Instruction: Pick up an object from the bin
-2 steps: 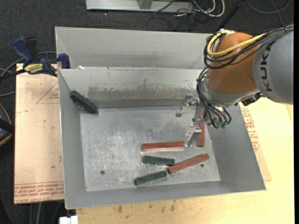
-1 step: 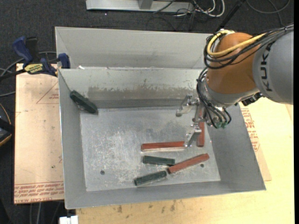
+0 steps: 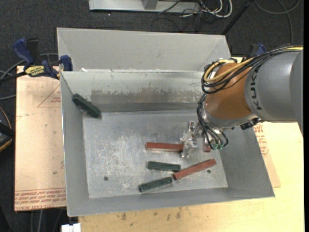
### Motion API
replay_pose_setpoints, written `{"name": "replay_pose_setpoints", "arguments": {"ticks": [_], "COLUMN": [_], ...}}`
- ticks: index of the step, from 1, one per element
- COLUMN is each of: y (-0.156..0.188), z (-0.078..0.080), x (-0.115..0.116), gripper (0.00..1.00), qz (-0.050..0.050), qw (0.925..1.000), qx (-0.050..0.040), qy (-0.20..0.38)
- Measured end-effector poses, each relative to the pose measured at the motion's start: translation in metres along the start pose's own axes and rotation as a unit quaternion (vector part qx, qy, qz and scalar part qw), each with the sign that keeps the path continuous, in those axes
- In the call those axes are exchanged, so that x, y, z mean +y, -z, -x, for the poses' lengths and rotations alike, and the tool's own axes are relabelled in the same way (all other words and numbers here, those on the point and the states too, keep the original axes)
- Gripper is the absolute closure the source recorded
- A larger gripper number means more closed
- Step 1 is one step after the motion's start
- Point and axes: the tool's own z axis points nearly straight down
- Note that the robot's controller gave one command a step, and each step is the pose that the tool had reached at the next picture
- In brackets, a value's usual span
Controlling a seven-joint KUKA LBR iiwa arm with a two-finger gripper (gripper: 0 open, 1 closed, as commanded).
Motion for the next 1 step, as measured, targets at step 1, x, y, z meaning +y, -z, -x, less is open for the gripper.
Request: {"name": "replay_pose_setpoints", "arguments": {"ticks": [1], "y": [0.0], "z": [0.0], "x": [0.0001], "gripper": [1.0], "qz": [0.0], "qw": [1.0], "qx": [-0.0001], "qy": [0.0]}}
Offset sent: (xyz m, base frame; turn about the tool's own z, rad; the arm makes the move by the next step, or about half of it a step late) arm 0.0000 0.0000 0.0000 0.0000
